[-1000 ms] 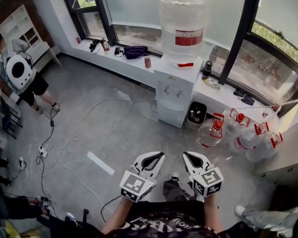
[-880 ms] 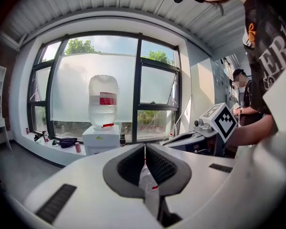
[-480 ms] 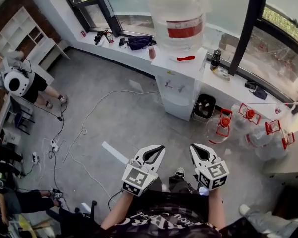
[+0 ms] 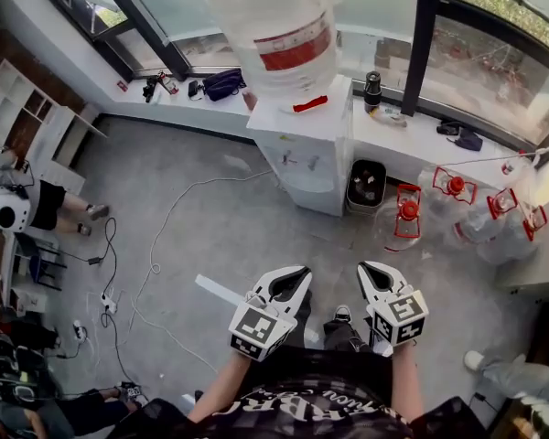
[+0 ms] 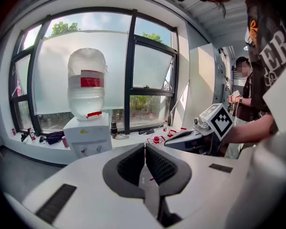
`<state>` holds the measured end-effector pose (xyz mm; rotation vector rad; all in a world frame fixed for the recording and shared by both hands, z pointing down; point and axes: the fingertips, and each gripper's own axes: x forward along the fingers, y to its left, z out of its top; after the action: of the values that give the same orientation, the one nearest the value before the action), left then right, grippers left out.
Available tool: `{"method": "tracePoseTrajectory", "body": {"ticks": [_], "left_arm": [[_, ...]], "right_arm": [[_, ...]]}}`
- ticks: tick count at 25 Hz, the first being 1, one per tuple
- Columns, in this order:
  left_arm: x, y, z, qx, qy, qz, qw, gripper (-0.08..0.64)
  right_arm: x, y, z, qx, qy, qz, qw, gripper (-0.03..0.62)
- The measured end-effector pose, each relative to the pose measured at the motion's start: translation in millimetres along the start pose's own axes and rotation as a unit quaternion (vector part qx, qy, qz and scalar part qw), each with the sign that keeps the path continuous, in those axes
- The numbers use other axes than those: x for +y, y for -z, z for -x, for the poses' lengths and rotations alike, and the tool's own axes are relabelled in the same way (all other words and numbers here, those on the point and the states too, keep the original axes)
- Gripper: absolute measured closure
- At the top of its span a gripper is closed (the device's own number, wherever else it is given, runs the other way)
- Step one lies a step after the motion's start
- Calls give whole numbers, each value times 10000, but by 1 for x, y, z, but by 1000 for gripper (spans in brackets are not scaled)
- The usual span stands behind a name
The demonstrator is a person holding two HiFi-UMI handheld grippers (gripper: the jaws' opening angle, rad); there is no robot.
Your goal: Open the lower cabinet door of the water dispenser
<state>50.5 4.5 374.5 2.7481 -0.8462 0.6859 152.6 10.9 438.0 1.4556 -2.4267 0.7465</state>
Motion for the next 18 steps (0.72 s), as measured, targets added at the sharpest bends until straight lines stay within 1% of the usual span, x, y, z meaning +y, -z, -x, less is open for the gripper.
{"method": "tracePoseTrajectory", "body": {"ticks": [3, 7, 10, 12, 15, 18], "left_arm": [[20, -2, -18, 14, 245, 61, 9997, 540], [58, 3, -42, 128, 571, -139, 9982, 540], [85, 18, -64, 295, 903, -375, 9948, 540], [103, 30, -81, 407, 1113, -462, 9919, 540], [133, 49, -106, 606, 1373, -626, 9867, 540], [158, 72, -135, 764, 1579, -684, 9821, 540]], "right_arm": [[-16, -1, -16, 6, 276, -36, 9996, 578], [-43, 3, -56, 6, 688, -99, 9976, 578], [-65, 10, -96, 16, 877, -126, 9961, 578], [-81, 14, -127, 12, 948, -127, 9954, 571], [-108, 24, -176, 123, 1061, -159, 9942, 536], [-143, 47, -224, 355, 1199, -70, 9921, 511]]}}
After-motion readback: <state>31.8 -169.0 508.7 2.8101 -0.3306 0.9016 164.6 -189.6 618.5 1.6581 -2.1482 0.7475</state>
